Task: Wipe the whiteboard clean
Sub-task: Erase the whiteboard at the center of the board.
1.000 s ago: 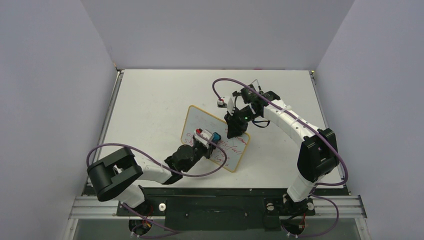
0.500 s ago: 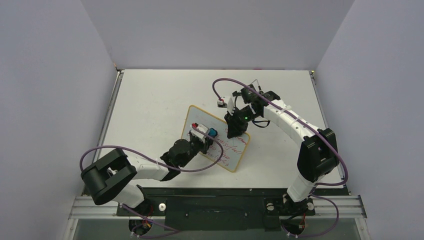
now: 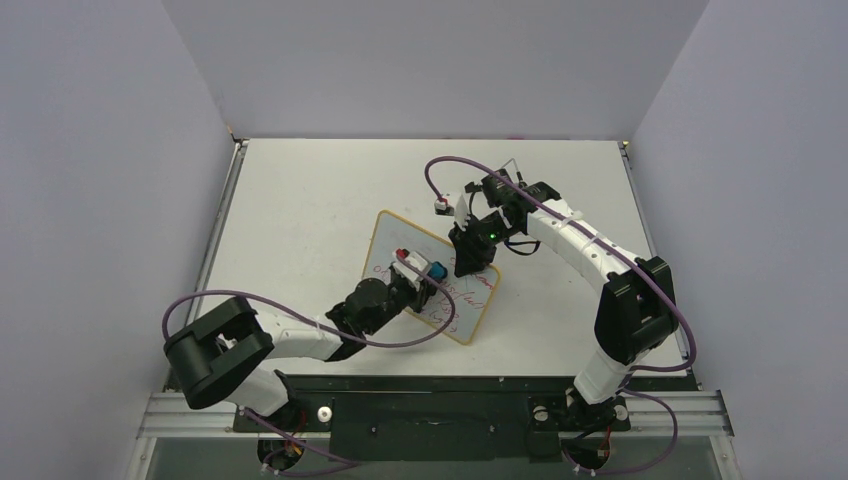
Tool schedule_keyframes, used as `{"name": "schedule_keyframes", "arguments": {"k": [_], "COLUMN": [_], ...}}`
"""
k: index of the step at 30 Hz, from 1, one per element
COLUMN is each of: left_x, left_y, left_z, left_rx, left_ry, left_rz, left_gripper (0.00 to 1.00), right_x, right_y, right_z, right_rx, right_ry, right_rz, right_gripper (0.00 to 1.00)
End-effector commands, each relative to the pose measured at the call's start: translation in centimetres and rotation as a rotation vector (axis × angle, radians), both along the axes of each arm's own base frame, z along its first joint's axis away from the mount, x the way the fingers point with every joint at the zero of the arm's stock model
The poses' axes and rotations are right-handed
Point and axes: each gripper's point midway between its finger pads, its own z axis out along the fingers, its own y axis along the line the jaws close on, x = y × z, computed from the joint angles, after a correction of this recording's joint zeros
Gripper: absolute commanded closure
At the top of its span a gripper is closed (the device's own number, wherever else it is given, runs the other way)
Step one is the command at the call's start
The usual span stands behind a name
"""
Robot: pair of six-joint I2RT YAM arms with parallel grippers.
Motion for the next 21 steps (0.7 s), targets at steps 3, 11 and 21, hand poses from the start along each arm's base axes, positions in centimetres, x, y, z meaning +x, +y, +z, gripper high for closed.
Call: {"name": "schedule_keyframes", "arguments": {"k": [3, 11, 21], "left_x": [-2.8, 0.0, 0.6], "left_y": [-1.4, 2.3, 3.6], "left_z": [-3.6, -3.7, -2.4], "left_rx": [0.077, 0.101, 0.076], "left_ry": [0.062, 0.085, 0.087], "left_rz": [-0.076, 0.067, 0.074], "left_gripper": [1.00, 1.00, 1.00], "right_x": [-1.4, -1.4, -1.4], "right_y": [-0.9, -0.9, -0.9], "right_z": [-2.5, -2.4, -2.5], "right_rx": [-0.095, -0.094, -0.095], "right_ry": [0.000, -0.002, 0.000], "right_rz": [0.091, 0.092, 0.092], "right_gripper": [1.00, 1.00, 1.00]}}
